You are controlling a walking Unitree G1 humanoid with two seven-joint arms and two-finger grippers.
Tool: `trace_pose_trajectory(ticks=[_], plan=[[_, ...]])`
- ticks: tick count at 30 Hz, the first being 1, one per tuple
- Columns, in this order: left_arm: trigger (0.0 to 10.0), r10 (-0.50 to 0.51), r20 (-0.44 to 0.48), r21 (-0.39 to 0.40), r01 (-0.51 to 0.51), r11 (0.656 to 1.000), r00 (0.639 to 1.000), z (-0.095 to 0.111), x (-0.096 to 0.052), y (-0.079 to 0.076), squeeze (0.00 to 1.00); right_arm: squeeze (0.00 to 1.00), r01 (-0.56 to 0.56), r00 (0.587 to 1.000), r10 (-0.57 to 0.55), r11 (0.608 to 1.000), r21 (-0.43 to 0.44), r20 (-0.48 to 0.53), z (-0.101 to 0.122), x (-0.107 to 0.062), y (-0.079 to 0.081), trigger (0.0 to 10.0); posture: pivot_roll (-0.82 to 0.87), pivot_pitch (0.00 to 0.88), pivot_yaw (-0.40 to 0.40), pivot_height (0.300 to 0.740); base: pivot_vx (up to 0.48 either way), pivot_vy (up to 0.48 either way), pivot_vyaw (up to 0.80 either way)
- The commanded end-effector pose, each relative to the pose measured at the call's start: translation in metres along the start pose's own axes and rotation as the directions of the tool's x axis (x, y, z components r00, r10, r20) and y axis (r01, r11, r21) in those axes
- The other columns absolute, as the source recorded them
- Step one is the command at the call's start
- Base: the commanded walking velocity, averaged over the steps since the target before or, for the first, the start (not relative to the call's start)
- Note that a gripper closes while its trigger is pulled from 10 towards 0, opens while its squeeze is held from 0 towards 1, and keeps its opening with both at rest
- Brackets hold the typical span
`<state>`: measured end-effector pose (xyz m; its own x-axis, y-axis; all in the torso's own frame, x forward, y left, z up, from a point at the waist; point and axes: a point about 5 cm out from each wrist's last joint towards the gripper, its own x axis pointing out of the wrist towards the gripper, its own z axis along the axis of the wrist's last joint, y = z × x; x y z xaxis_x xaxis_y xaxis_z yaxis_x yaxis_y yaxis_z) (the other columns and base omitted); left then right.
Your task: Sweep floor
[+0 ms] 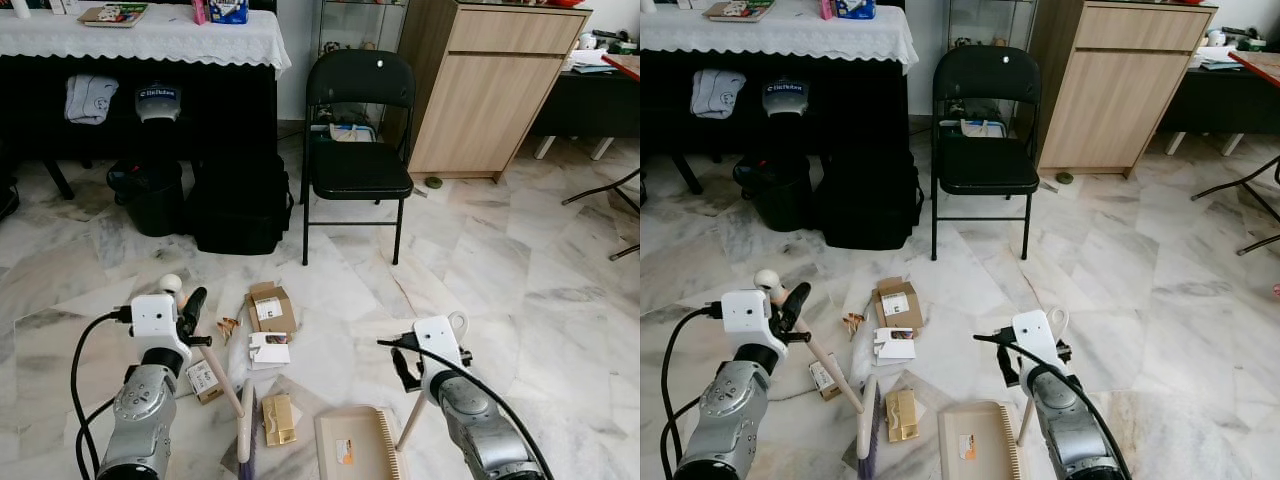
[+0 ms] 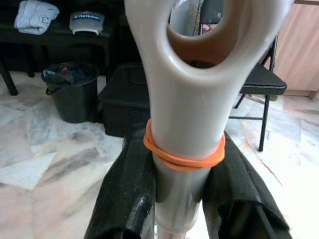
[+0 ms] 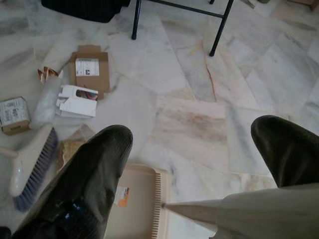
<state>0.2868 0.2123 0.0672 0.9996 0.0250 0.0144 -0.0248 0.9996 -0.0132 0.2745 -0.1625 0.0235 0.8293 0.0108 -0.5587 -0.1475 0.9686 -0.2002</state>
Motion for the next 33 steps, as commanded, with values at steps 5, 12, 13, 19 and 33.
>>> trace_pose_trajectory(ticks=[5, 12, 13, 19, 33], plan=[[10.0, -0.01, 0.006, 0.009, 0.01, 1.0, 1.0, 0.0002, -0.001, -0.0028, 0.0, 0.0, 0.003, 1.0, -0.003, 1.0, 0.015, 0.009, 0.0011, 0.0013, -0.0006, 10.0, 0.05, 0.021, -0.097, 0.74, 0.0, 0.0, 0.0], [10.0, -0.008, 0.002, 0.015, 0.008, 1.0, 1.0, -0.0005, -0.0017, -0.0026, 0.0, 0.0, 0.0, 0.999, -0.001, 1.0, 0.025, 0.036, 0.0053, 0.0021, -0.0006, 10.0, 0.05, 0.025, -0.098, 0.74, 0.0, 0.0, 0.0], [10.0, -0.008, 0.001, 0.016, 0.008, 1.0, 1.0, -0.0006, -0.0018, -0.0026, 0.0, 0.0, 0.001, 0.999, -0.002, 1.0, 0.025, 0.036, 0.0055, 0.0022, -0.001, 10.0, 0.05, 0.025, -0.098, 0.74, 0.0, 0.0, 0.0], [10.0, -0.01, -0.002, 0.027, 0.01, 1.0, 1.0, -0.0009, -0.0019, -0.0026, 0.0, 0.0, 0.006, 0.999, -0.007, 1.0, 0.026, 0.042, 0.0062, 0.0024, -0.0023, 10.0, 0.05, 0.026, -0.098, 0.74, 0.0, 0.0, 0.0], [10.0, -0.011, -0.001, 0.031, 0.011, 0.999, 1.0, -0.0003, -0.001, -0.0026, 0.0, 0.0, 0.002, 0.999, -0.003, 1.0, 0.026, 0.047, 0.0062, 0.0031, -0.0031, 10.0, 0.05, 0.027, -0.098, 0.74, 0.0, 0.0, 0.0]])
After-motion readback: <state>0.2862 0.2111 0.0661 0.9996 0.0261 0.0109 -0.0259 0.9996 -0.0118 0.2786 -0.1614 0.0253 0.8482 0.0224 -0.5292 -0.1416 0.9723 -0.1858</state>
